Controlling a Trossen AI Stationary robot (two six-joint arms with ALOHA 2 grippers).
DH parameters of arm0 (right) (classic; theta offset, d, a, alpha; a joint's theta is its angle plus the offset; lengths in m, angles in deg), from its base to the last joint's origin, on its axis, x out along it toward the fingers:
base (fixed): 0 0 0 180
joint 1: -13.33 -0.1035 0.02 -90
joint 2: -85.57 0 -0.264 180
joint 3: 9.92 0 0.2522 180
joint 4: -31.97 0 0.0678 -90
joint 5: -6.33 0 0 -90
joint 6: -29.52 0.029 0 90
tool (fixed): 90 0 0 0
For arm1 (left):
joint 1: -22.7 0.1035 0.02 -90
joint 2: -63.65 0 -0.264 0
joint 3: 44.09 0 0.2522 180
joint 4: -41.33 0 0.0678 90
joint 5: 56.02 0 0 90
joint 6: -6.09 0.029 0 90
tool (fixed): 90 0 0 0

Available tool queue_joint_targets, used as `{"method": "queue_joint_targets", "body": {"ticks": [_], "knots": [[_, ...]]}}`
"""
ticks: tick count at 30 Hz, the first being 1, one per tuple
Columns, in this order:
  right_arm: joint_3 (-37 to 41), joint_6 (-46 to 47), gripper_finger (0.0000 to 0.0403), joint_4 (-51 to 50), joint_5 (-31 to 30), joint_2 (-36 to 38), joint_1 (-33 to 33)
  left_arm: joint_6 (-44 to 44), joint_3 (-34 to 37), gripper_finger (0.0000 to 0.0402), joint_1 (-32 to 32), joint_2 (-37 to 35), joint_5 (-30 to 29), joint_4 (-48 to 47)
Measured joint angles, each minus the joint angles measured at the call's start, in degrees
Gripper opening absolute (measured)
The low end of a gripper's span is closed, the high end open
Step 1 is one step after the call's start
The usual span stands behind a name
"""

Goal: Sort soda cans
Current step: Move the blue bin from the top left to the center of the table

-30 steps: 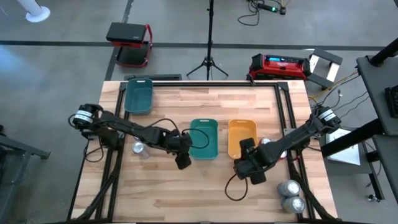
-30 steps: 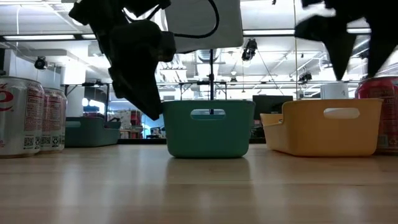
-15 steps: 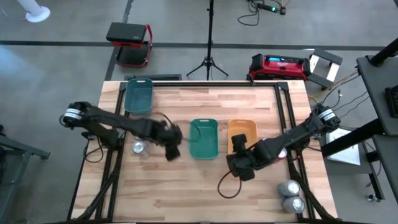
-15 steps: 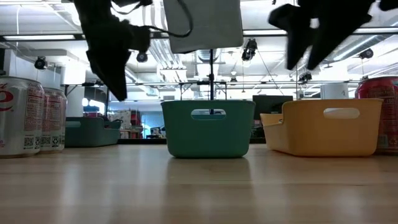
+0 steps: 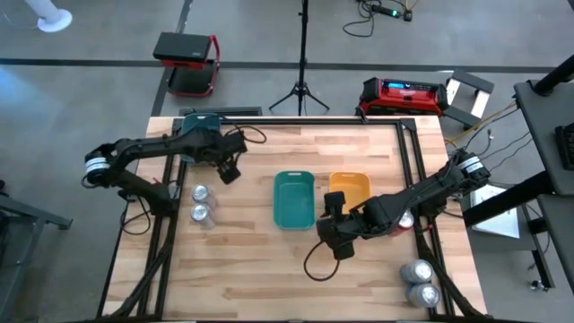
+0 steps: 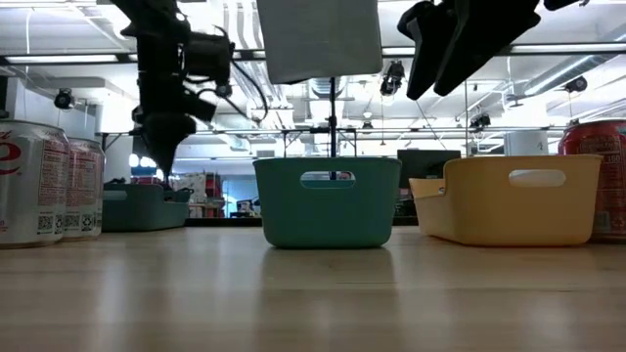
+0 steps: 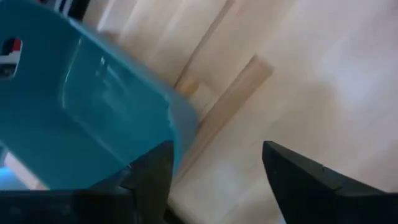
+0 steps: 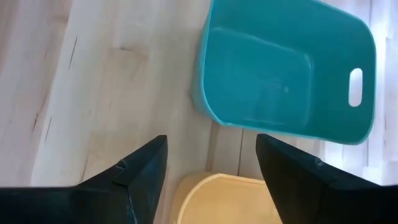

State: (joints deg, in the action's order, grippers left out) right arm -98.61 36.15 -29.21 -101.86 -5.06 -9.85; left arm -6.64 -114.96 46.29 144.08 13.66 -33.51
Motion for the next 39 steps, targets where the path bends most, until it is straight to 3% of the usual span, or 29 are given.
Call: {"method": "queue_joint_targets", "body": {"ticks": [8,19,21,25,29,35,39], "knots": [[0.0,4.3,0.0239,-0.7,0.1,0.0,0.8,3.9,0.3,0.0249,5.2,1.3,-0.2,-1.4],[0.0,11.9,0.0229,-2.2,0.6,0.0,-1.2,6.3,5.9,0.0231,9.8,5.3,0.7,4.2],[0.0,12.6,0.0231,-2.1,0.6,0.0,-1.6,6.3,6.2,0.0224,9.8,5.7,3.0,4.6],[0.0,13.0,0.0227,-2.2,0.6,0.0,-1.9,6.0,6.2,0.0142,9.8,7.7,12.9,4.4],[0.0,13.0,0.022,-2.2,0.3,0.0,-2.1,5.6,4.8,0.0024,9.7,9.3,10.1,4.6],[0.0,12.8,0.0221,-2.2,0.1,0.0,-2.1,5.8,-1.6,0.0006,9.1,9.8,8.7,5.1],[0.0,12.8,0.0219,-2.7,0.1,0.0,-2.1,3.4,-6.8,0.0001,6.0,9.7,12.1,5.4]]}}
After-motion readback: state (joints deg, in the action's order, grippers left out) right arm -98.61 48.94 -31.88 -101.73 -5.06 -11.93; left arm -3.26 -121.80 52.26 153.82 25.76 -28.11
